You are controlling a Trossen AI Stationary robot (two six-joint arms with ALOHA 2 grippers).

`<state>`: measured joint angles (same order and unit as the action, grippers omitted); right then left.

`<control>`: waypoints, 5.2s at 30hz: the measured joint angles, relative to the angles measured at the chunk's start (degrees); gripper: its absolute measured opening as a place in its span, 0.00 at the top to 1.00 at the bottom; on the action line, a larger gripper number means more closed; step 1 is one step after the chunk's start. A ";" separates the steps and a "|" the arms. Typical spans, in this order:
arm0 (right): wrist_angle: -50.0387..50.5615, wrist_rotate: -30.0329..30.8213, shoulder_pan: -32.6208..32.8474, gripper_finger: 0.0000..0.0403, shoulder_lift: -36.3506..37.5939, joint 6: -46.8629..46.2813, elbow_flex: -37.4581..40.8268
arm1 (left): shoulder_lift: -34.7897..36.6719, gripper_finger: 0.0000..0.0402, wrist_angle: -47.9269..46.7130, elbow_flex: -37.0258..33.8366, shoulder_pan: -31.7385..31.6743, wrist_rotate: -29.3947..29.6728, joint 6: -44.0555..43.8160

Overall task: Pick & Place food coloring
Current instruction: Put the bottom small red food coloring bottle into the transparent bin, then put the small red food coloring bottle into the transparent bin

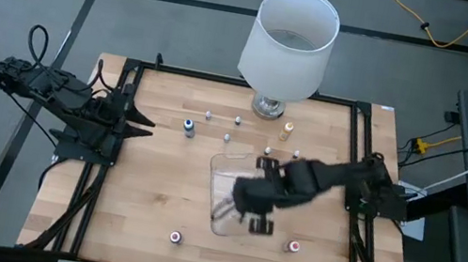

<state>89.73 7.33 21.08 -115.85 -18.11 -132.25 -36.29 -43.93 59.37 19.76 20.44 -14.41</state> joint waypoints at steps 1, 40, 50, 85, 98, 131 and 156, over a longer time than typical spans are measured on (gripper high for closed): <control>-0.82 -0.39 -1.61 0.87 -0.07 1.28 0.84 | -0.02 0.74 -0.02 0.00 -0.01 0.01 0.04; -32.24 -11.04 -17.23 0.87 -0.39 24.64 30.19 | -0.07 0.74 -0.98 0.00 0.01 0.05 -1.53; -32.64 -10.97 -17.22 0.87 -0.39 22.88 30.19 | 0.09 0.74 -1.30 0.00 -0.01 -2.49 -1.45; -55.45 -10.99 -14.49 0.87 -0.37 22.43 30.16 | -0.02 0.74 -1.11 0.00 -0.01 -3.62 -1.36; -55.09 -12.67 -14.16 0.87 -0.37 9.54 30.16 | -0.02 0.74 -1.12 0.00 0.00 -3.61 -1.26; -81.96 -8.48 -28.07 0.87 54.75 24.37 80.84 | -13.88 0.74 24.08 0.58 -3.62 30.25 31.11; -84.41 -11.50 -33.06 0.87 59.69 28.98 84.09 | -33.16 0.74 28.53 7.74 -26.84 34.83 17.88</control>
<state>5.32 -4.16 -11.98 -56.16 10.87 -48.16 -69.45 -15.40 67.12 -7.08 55.27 3.46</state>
